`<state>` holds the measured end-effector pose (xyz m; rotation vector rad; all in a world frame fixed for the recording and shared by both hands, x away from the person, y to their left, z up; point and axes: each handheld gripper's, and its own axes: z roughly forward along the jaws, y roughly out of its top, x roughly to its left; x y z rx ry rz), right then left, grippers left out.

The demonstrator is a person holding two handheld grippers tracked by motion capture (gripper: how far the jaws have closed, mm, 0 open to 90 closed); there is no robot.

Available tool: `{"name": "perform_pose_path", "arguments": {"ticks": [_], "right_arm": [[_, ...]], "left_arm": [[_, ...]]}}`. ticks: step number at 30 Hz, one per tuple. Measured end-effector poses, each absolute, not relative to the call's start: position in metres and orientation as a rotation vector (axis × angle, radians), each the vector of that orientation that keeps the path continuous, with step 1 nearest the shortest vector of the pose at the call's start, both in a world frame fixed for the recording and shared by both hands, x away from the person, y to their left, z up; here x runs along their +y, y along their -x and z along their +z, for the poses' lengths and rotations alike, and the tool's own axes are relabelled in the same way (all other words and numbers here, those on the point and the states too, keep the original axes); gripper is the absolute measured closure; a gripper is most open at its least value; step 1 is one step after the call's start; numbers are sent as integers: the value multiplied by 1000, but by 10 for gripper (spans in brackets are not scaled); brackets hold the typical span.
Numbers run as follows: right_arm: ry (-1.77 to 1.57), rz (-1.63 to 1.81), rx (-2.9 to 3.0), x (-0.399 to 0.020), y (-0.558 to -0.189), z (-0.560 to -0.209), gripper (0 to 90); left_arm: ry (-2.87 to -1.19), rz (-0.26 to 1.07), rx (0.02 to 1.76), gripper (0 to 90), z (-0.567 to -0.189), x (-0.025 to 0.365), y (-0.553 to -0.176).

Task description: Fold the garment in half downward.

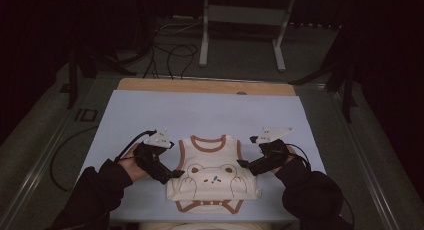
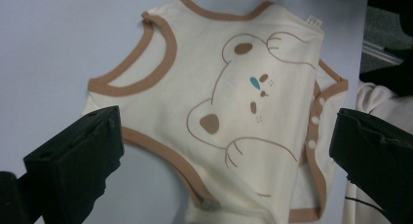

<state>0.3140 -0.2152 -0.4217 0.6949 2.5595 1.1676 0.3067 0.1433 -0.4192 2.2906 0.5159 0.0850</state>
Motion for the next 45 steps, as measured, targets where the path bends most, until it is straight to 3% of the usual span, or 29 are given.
{"name": "perform_pose_path", "arguments": {"ticks": [38,45], "right_arm": [[-776,1073,2670,-200,-391,-464,97],[-829,1040,2690,-200,-401,-473,97]], "left_arm": [[-2262,70,596,8,-464,138,-387],[-2319,46,618,2,-471,132,-395]]}}
